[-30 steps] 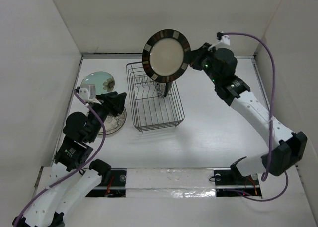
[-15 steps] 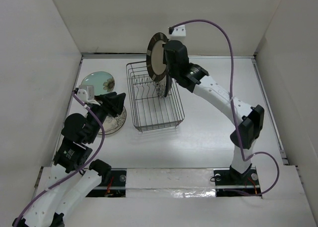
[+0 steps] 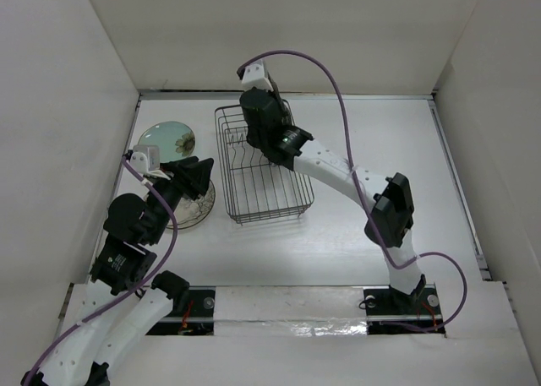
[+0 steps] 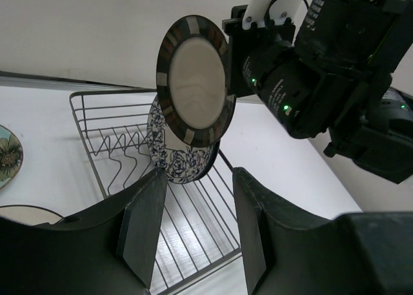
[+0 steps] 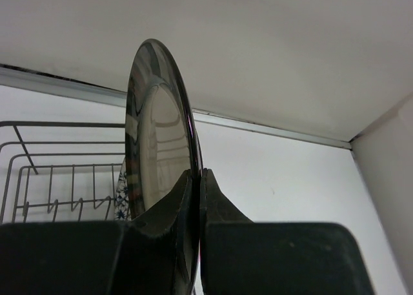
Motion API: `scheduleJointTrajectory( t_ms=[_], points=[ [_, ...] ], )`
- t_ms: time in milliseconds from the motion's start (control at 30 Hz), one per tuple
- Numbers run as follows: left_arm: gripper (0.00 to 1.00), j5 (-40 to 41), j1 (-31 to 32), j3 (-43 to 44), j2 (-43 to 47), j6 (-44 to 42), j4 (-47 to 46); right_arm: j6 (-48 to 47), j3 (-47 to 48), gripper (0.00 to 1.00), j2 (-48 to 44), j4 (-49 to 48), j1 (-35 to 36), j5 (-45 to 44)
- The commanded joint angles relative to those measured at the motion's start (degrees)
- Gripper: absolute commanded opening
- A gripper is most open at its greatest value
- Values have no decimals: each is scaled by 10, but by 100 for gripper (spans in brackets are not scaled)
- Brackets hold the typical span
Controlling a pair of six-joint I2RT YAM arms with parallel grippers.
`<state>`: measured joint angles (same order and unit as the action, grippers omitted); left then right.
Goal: Load the plates into the dish rack
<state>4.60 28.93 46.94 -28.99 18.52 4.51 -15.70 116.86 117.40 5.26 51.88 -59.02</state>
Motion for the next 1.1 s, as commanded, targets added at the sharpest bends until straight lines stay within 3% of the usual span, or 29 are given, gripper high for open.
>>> scheduleJointTrajectory(
  t_ms=[0,500,1000,1067],
  points=[
    [42,-2,4,4,4,1,-22,-59,38,0,-12,-141,8,-52],
    [41,15,4,5,3,1,-18,90,-8,0,16,-37,8,-9],
    [38,48,4,3,-19,4,-14,208,-94,0,24,-19,18,0],
    [34,56,4,5,-25,4,-13,241,-100,10,19,-5,18,18]
  ],
)
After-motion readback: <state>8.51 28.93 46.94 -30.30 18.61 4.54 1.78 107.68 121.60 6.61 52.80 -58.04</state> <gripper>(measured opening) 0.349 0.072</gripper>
